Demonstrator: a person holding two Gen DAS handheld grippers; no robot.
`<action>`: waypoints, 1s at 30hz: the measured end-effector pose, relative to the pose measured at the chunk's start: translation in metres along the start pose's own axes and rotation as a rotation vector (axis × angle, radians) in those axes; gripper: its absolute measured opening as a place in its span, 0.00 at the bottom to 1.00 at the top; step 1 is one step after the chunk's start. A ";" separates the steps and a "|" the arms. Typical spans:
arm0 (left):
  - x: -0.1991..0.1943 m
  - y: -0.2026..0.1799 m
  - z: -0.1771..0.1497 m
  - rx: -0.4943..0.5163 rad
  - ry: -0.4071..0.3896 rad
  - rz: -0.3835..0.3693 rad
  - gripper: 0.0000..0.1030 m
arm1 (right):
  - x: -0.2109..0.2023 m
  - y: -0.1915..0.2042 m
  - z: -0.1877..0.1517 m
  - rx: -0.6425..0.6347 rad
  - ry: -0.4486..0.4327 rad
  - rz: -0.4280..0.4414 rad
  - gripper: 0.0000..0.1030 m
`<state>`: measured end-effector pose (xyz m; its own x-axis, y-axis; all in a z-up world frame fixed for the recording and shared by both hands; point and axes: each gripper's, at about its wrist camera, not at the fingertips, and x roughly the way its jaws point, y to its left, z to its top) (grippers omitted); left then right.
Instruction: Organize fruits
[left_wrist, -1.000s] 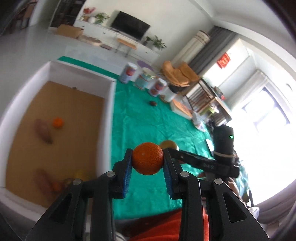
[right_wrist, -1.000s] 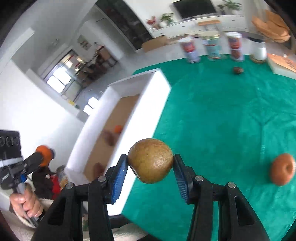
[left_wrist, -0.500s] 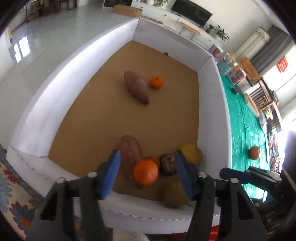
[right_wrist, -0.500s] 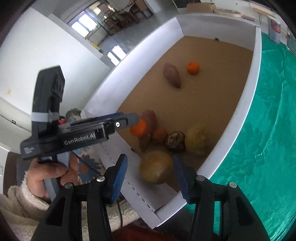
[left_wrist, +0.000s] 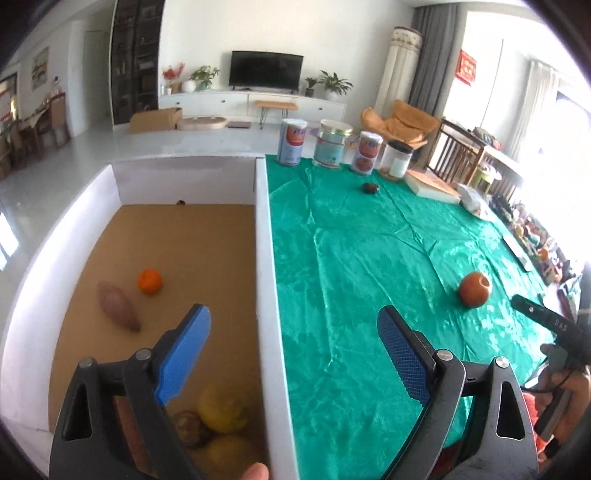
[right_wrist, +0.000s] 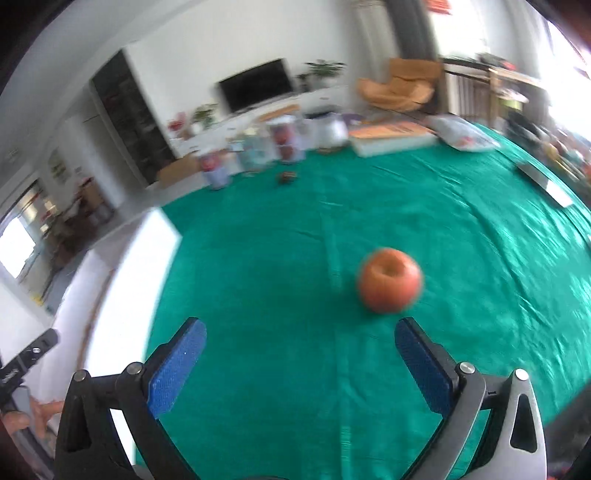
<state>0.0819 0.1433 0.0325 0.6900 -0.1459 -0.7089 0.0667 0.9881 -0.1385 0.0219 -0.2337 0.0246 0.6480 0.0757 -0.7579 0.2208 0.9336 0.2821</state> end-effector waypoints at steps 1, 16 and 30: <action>0.010 -0.005 0.002 0.009 0.023 0.004 0.90 | 0.000 -0.026 0.000 0.044 0.004 -0.030 0.99; 0.059 0.009 -0.007 -0.134 0.086 0.038 0.85 | 0.093 -0.034 0.021 -0.054 0.111 0.045 0.99; 0.043 -0.036 0.007 0.019 -0.071 0.173 0.90 | 0.118 -0.028 0.020 -0.157 0.065 -0.104 0.99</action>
<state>0.1146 0.1014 0.0118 0.7413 0.0295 -0.6705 -0.0443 0.9990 -0.0050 0.1074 -0.2582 -0.0610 0.5779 -0.0067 -0.8161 0.1647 0.9804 0.1086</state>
